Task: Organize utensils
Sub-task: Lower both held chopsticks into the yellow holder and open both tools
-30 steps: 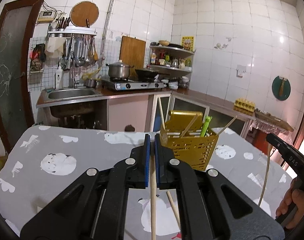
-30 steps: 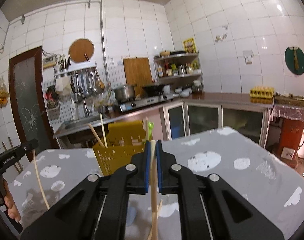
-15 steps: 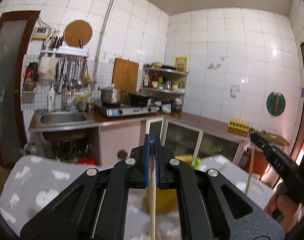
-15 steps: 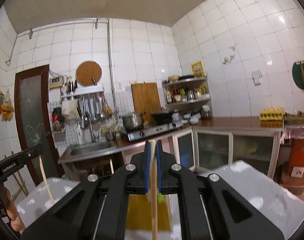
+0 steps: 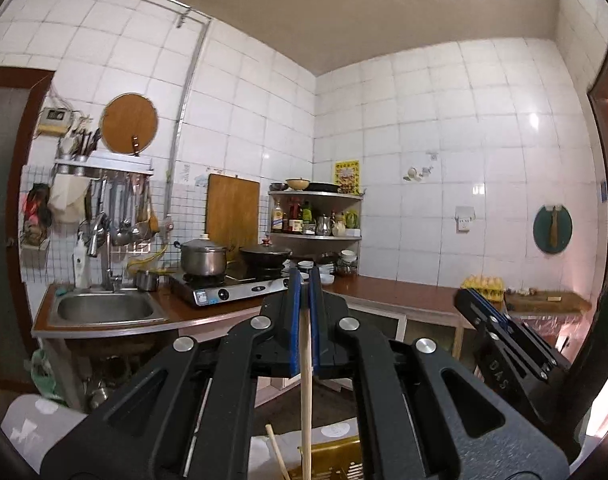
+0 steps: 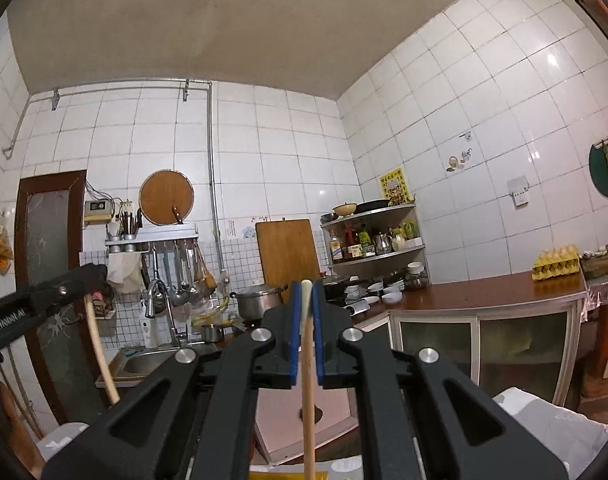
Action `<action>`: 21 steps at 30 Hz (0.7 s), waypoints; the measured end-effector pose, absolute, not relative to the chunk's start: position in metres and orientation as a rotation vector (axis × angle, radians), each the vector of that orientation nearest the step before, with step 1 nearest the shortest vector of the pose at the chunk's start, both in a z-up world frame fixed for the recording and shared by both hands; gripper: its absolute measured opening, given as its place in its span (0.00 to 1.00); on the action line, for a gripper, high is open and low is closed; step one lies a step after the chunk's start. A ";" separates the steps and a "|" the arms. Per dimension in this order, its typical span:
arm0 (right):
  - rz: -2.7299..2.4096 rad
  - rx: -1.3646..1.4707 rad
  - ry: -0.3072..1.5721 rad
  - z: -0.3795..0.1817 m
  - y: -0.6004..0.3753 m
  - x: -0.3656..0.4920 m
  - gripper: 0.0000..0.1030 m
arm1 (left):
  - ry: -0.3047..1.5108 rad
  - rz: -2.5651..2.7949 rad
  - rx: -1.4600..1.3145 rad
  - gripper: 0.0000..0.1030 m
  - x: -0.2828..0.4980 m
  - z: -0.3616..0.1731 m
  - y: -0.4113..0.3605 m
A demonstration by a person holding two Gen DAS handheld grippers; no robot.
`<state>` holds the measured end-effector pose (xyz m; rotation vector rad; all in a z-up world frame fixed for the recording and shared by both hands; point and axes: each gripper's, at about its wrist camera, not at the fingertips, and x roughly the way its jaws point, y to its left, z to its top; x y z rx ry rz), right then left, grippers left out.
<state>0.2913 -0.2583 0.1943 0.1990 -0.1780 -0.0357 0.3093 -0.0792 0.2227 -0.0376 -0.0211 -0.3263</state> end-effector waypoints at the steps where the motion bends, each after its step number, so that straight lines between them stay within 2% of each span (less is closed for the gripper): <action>1: -0.041 0.192 -0.184 0.189 -0.257 0.297 0.06 | -0.018 -0.334 -0.034 0.03 0.315 0.216 -0.083; 10: -0.040 0.137 -0.110 0.141 -0.245 0.321 0.06 | 0.101 -0.352 -0.008 0.03 0.351 0.140 -0.096; 15: -0.056 0.124 -0.018 0.132 -0.247 0.321 0.09 | 0.190 -0.333 0.001 0.06 0.356 0.124 -0.090; 16: -0.069 0.114 0.016 0.132 -0.248 0.320 0.15 | 0.214 -0.329 -0.002 0.20 0.356 0.125 -0.086; 17: -0.073 0.117 0.040 0.133 -0.251 0.319 0.41 | 0.217 -0.316 -0.010 0.42 0.353 0.129 -0.082; 18: -0.080 0.125 0.062 0.134 -0.254 0.317 0.66 | 0.211 -0.299 -0.013 0.53 0.349 0.132 -0.079; 19: -0.097 0.131 0.092 0.136 -0.259 0.313 0.67 | 0.199 -0.275 -0.015 0.64 0.341 0.139 -0.073; 21: -0.110 0.125 0.117 0.139 -0.266 0.303 0.67 | 0.197 -0.262 -0.013 0.68 0.325 0.151 -0.063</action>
